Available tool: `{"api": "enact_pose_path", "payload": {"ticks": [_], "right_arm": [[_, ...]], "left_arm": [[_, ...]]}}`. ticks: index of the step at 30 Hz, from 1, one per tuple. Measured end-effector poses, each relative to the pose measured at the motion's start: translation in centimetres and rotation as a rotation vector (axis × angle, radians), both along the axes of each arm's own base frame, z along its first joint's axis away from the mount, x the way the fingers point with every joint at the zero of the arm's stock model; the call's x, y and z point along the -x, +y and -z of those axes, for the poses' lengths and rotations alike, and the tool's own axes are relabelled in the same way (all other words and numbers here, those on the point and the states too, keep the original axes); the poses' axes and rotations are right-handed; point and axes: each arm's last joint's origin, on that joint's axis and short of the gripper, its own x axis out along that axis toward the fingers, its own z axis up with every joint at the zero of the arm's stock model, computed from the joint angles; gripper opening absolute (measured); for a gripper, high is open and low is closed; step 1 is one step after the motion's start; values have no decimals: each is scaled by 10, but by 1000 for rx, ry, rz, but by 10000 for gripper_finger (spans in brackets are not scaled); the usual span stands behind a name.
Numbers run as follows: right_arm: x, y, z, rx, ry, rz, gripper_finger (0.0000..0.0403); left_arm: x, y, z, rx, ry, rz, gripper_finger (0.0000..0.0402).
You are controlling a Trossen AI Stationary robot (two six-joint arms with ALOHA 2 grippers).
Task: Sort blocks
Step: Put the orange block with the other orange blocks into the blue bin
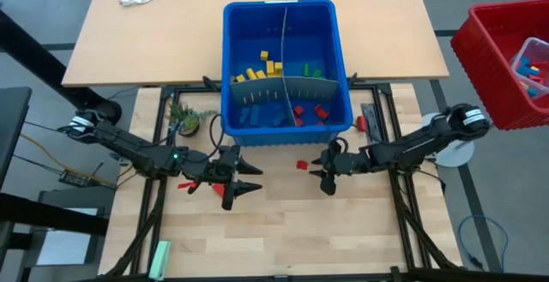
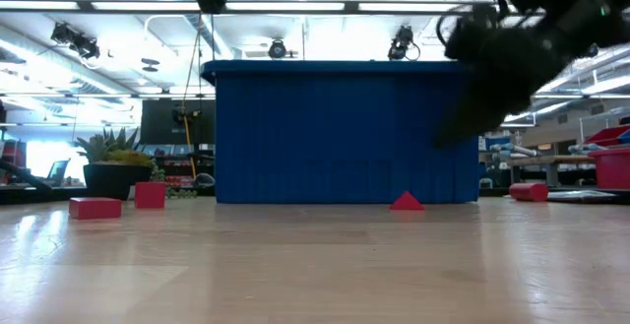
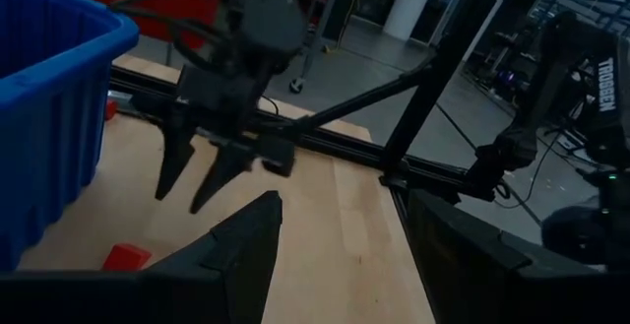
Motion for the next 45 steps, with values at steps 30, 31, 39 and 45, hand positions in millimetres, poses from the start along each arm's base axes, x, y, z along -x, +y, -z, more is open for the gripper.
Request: {"api": "enact_pose_path", "payload": {"ticks": [30, 31, 39, 45], "right_arm": [[-19, -21, 75, 84, -20, 32, 262], [-22, -20, 76, 82, -23, 31, 259], [-39, -18, 80, 110, -33, -2, 218], [-37, -14, 76, 120, -32, -26, 124]], "left_arm": [[-1, 0, 2, -39, 8, -8, 232], [-1, 0, 2, -40, 8, -8, 232], [-1, 0, 2, -40, 9, -8, 232], [-1, 0, 2, -39, 9, -8, 232]]}}
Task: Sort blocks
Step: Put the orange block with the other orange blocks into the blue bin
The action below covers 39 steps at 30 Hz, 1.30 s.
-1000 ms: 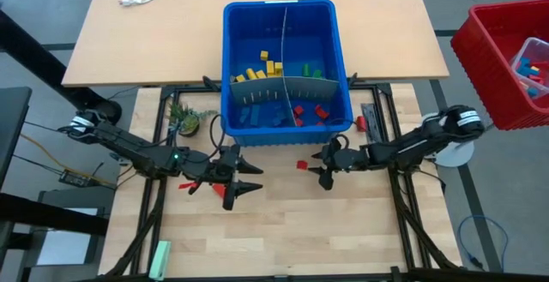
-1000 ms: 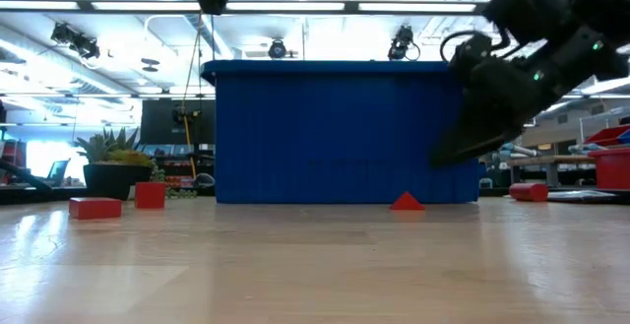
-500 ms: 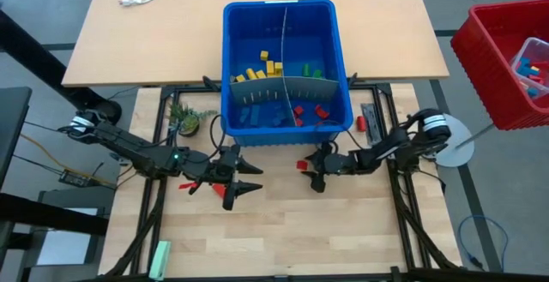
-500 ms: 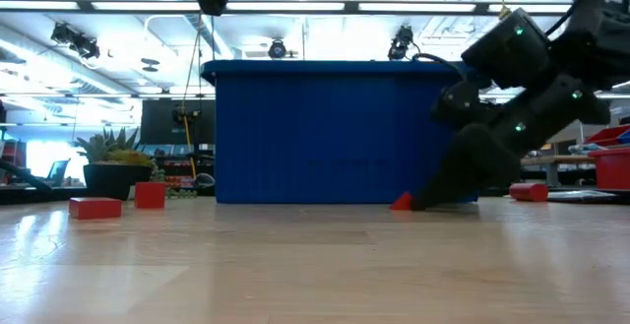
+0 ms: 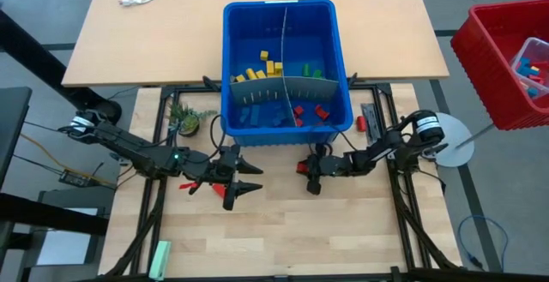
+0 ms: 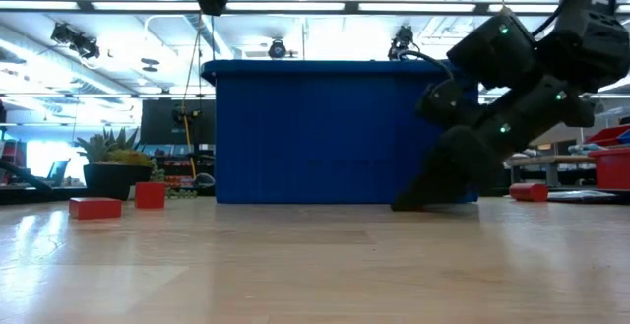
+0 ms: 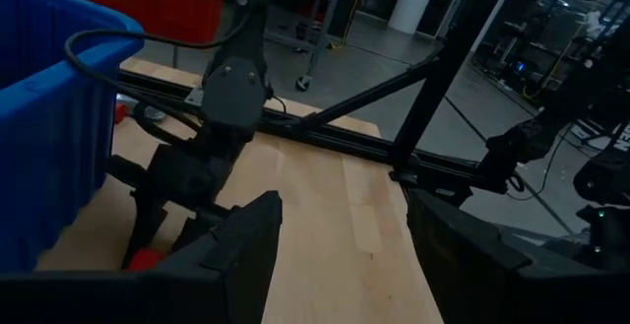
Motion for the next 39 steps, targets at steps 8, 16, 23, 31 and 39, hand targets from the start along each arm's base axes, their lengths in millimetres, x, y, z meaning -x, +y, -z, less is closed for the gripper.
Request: {"api": "enact_pose_path", "payload": {"ticks": [8, 16, 23, 31, 39], "right_arm": [[-8, 22, -43, 17, -166, -69, 121], [-19, 42, -137, 223, -422, -101, 130], [-10, 16, -206, 477, -459, 257, 130], [-6, -26, -210, 524, -382, 600, 190], [-6, -27, -205, 439, -407, 618, 274]], "left_arm": [[0, 0, 0, 0, 0, 0, 232], [0, 0, 0, 1, -2, 0, 232], [0, 0, 0, 2, -4, 0, 232], [0, 0, -1, 2, -12, -16, 232], [0, 0, -2, 5, -13, -13, 232]]}}
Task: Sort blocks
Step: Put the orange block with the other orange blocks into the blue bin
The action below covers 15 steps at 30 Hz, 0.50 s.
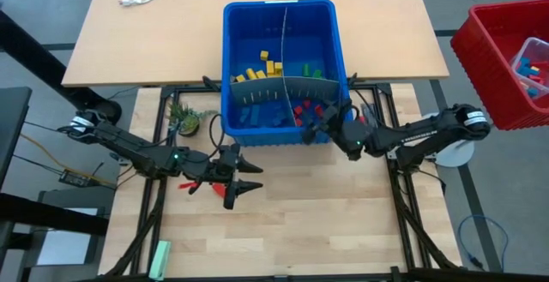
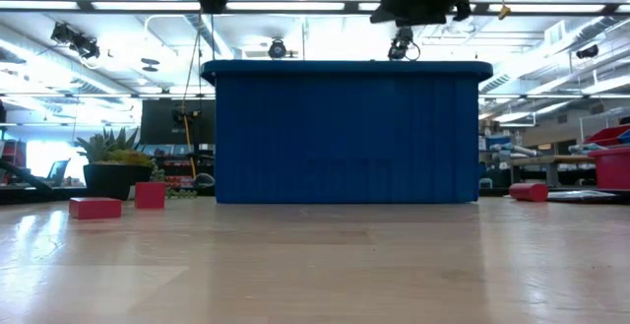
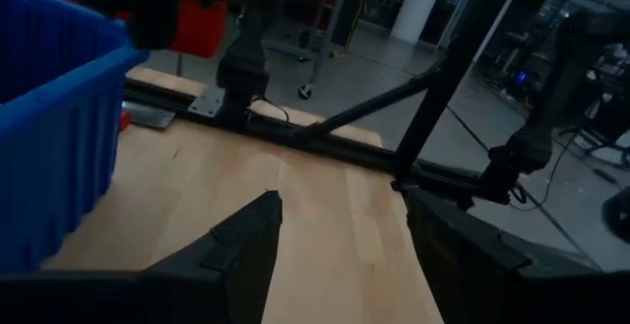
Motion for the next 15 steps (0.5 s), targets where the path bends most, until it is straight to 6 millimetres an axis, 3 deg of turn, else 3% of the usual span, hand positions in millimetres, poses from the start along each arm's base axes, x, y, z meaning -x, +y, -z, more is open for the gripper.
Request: {"api": "enact_pose_path", "payload": {"ticks": [9, 15], "right_arm": [[-1, 62, 7, -101, -67, -370, 292], [-14, 94, 39, -299, -109, -493, 280]], "left_arm": [[27, 8, 10, -6, 241, -121, 231], [53, 23, 27, -49, 509, -280, 219]]}}
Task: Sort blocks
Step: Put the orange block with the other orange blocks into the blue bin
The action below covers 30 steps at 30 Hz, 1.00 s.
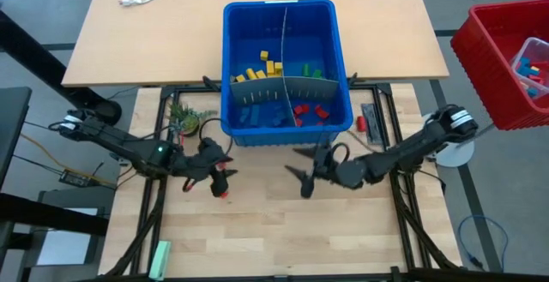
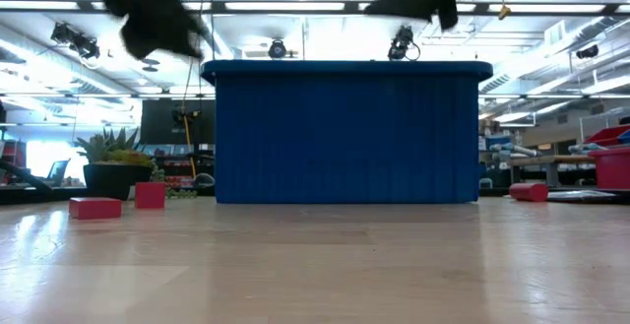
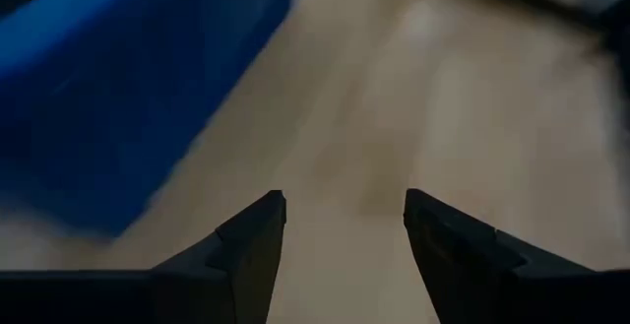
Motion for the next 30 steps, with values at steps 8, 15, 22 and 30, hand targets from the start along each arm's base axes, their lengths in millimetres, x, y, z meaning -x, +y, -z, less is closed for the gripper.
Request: {"api": "enact_pose_path", "payload": {"ticks": [8, 15, 22, 30], "right_arm": [[-23, 31, 49, -116, -43, -62, 264], [-34, 38, 67, -126, -125, -61, 247], [-38, 40, 86, -157, -114, -50, 233], [-38, 40, 84, -155, -122, -52, 218]], "left_arm": [[14, 30, 22, -21, 314, -147, 212], [13, 52, 29, 41, 394, -206, 254], [9, 54, 57, 40, 466, -182, 292], [9, 54, 91, 55, 516, -163, 293]]}}
